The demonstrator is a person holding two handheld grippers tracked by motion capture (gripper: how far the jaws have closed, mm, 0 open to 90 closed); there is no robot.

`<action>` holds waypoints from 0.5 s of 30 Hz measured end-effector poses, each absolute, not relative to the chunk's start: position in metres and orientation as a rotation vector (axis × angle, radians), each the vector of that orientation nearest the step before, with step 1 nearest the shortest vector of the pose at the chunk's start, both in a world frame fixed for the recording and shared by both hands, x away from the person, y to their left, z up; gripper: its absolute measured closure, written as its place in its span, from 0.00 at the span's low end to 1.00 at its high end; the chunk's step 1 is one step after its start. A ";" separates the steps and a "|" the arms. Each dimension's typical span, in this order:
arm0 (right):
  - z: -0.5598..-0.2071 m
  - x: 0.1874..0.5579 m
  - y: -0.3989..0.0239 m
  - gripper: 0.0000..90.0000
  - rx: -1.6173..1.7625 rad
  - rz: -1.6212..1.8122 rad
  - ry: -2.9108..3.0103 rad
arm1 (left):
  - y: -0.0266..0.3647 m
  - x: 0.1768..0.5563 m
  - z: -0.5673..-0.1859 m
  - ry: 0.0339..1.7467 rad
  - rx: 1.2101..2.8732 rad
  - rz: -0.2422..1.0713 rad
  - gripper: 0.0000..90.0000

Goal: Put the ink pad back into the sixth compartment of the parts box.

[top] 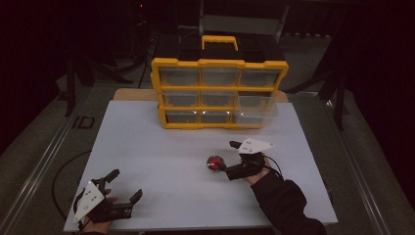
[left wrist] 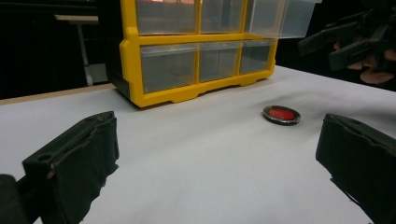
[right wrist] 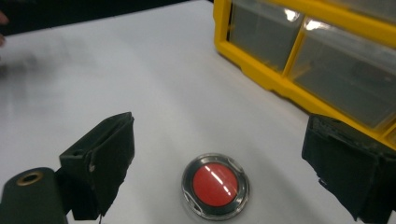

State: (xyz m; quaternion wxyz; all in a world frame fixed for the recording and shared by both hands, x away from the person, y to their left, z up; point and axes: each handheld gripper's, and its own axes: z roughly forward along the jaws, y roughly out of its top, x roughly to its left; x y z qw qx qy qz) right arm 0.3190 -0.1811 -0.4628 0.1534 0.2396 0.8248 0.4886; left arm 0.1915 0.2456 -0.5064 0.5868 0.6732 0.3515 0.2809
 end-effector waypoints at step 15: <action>-0.494 0.332 -0.168 0.11 0.689 1.343 2.446 | 0.246 0.192 -0.507 0.819 1.570 0.653 0.00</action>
